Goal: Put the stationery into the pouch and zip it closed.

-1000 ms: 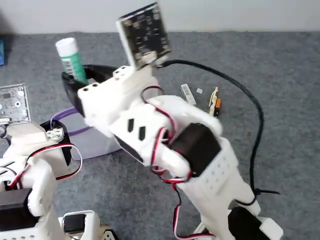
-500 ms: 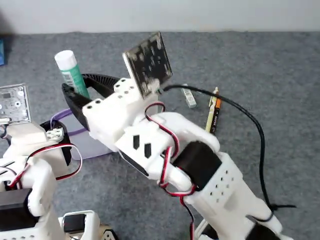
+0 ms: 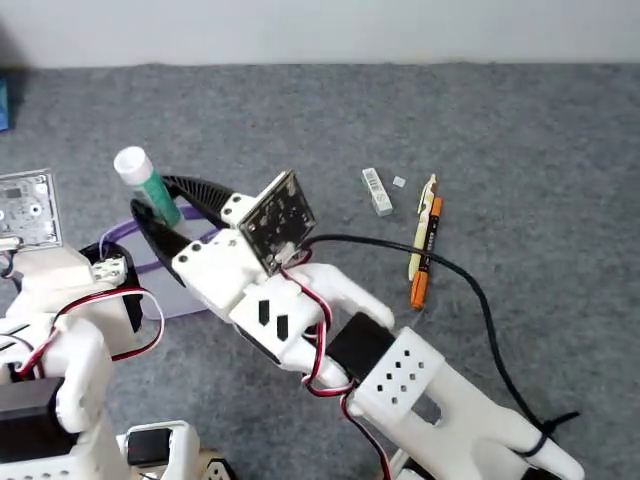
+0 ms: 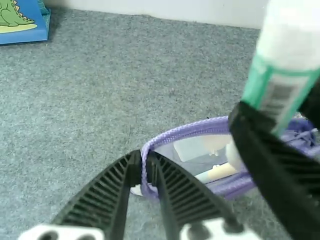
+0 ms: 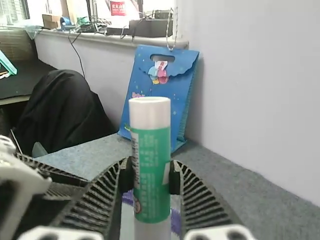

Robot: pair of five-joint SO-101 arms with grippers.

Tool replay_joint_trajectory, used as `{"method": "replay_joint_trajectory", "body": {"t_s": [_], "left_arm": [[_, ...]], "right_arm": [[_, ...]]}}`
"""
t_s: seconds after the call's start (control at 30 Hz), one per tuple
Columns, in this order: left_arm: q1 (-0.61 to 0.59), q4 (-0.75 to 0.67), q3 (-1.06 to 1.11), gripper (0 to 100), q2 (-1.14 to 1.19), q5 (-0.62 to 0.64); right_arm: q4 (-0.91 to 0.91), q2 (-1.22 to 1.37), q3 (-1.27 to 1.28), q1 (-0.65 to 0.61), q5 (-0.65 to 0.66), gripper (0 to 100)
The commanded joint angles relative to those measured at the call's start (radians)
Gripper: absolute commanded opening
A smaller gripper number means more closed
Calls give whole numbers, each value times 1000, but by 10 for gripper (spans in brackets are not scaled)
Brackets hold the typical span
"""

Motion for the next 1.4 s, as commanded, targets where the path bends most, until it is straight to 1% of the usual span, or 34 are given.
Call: {"method": "replay_joint_trajectory", "body": {"t_s": [0.0, 0.1, 0.13, 0.27, 0.3, 0.33, 0.4, 0.5, 0.6, 0.7, 0.87, 0.97, 1.1, 1.27, 1.37], "left_arm": [[8, -6, 33, 11, 31, -5], [8, -6, 33, 11, 31, -5], [8, -6, 33, 11, 31, -5], [8, -12, 33, 11, 32, -5], [8, -18, 33, 11, 32, -5], [8, -21, 31, 11, 32, -5], [8, -23, 31, 11, 32, -5], [8, -26, 31, 11, 32, -5], [8, -26, 31, 11, 32, -5], [8, -26, 31, 11, 32, -5], [8, -26, 31, 11, 32, -5], [8, -26, 31, 11, 32, -5], [8, -26, 31, 11, 29, -5], [8, -26, 31, 11, 28, -5], [8, -28, 31, 11, 28, -6]], "right_arm": [[-36, -41, 21, 8, 17, 6], [-21, -41, 25, 7, 17, 14], [5, -41, 20, 7, 18, 37], [134, -50, -5, -5, 52, 220], [160, -50, -26, -12, 49, 255], [177, -50, -49, -13, 41, 268], [193, -50, -91, -18, 34, 246], [199, -50, -167, -16, 34, 171], [275, -42, -273, 7, 32, 110], [366, -38, -367, 88, -5, 92], [519, -31, -410, 295, -101, 89], [599, 7, -411, 417, -147, 99], [685, 104, -411, 559, -233, 138], [740, 292, -417, 661, -247, 187], [745, 412, -473, 697, -247, 192]]}}
